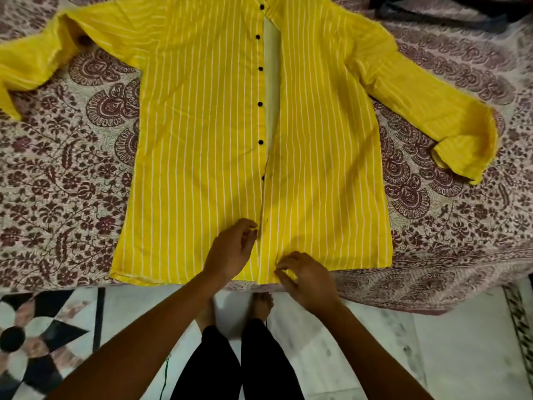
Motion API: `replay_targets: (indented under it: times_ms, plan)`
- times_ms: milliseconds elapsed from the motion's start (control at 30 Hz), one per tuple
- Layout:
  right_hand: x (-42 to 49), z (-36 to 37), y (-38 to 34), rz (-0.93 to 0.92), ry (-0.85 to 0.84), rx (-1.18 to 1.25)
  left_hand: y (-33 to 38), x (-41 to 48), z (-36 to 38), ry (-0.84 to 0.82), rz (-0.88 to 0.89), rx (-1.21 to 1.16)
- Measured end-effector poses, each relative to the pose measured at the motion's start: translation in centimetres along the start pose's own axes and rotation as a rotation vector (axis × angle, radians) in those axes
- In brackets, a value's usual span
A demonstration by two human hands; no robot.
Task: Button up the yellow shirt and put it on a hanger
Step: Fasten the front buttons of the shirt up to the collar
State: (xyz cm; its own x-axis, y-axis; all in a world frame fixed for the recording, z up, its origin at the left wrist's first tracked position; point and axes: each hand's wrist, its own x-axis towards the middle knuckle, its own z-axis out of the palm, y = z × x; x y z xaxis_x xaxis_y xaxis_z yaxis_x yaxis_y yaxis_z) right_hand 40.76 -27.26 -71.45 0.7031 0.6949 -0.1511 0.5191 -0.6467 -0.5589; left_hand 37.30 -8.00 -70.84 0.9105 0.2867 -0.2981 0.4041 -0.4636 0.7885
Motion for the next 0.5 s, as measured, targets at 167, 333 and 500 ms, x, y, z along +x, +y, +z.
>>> replay_targets:
  times_ms: [167,333,500]
  plan:
    - [1.9,-3.2,3.9,0.476,0.572,-0.080,3.2,3.8,1.4,0.056,-0.129,-0.125]
    - [2.3,-4.8,8.1,0.638,0.361,-0.290,3.3,5.3,2.5,0.184,-0.069,-0.055]
    - [3.3,-4.8,8.0,0.652,0.380,-0.264,1.1,4.4,2.4,0.177,-0.136,-0.034]
